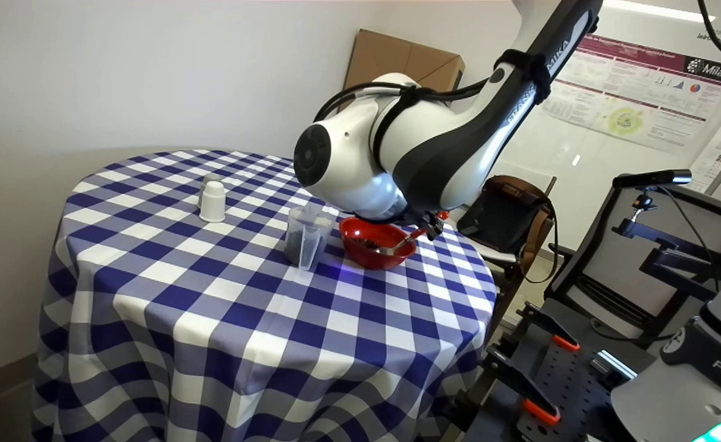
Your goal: Use the spoon to move one scoop of the contents from the bowl to the clear jar
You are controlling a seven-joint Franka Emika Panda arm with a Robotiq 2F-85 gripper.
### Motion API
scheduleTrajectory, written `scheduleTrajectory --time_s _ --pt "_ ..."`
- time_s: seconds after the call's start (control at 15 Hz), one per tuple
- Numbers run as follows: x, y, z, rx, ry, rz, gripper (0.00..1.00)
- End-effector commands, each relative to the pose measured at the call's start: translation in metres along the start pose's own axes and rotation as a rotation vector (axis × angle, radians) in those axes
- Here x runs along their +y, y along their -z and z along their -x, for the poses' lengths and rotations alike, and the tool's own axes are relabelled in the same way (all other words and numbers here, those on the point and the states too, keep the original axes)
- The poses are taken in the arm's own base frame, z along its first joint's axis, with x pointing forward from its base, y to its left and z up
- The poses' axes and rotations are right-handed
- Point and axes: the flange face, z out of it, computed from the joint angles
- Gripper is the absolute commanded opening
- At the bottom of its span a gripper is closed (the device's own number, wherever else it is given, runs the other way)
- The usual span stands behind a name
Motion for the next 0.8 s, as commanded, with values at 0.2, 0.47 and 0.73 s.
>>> scheduleTrajectory --time_s 0.2,0.47,0.73 --pt "-0.008 -0.002 0.002 0.017 -0.031 -0.098 0.1" --pt "-0.007 -0.008 0.003 0.021 -0.054 -0.155 0.09" --pt "-0.003 -0.016 0.006 0.028 -0.077 -0.206 0.1"
